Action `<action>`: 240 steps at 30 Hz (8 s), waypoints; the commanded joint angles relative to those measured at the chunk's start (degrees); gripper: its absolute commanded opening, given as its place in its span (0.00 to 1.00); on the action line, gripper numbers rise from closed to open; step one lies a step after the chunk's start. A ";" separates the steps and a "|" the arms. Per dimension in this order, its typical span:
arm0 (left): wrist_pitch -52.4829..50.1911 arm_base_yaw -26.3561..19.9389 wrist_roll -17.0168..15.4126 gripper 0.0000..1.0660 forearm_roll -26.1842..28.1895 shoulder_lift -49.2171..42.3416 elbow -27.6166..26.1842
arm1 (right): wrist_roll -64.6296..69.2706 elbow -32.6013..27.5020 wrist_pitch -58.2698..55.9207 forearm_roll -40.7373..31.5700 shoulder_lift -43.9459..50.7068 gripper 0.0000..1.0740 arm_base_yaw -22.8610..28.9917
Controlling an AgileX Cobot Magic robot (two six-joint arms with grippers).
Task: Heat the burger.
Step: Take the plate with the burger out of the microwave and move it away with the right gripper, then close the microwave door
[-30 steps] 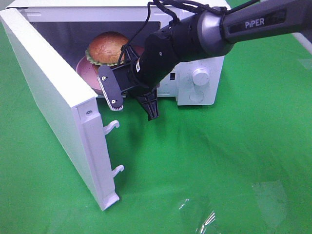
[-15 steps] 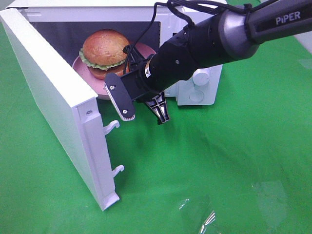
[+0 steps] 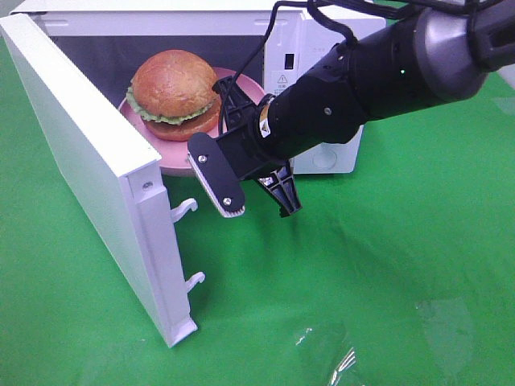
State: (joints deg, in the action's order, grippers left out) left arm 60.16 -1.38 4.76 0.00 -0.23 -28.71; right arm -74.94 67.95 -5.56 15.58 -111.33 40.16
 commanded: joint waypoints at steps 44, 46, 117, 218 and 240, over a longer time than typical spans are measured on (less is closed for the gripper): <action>-0.40 0.23 0.06 0.92 0.00 -1.15 0.11 | 9.11 -30.31 -3.27 5.33 33.63 0.00 -0.52; -0.40 0.23 0.06 0.92 0.00 -1.15 0.11 | 9.34 -31.23 -4.01 5.33 35.41 0.00 -0.52; -0.40 0.23 0.06 0.92 0.00 -1.15 0.11 | 117.23 -34.95 -54.89 30.42 38.67 0.00 -0.52; -0.40 0.23 0.06 0.92 0.00 -1.15 0.11 | 96.60 -16.16 -38.67 3.38 36.67 0.80 -7.73; -0.40 0.23 0.06 0.92 0.00 -1.15 0.11 | 89.32 -24.29 -48.82 0.06 54.49 0.74 -7.73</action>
State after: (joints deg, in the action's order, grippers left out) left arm 60.16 -1.38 4.76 0.00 -0.23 -28.71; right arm 15.87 44.98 -52.94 15.70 -58.67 32.60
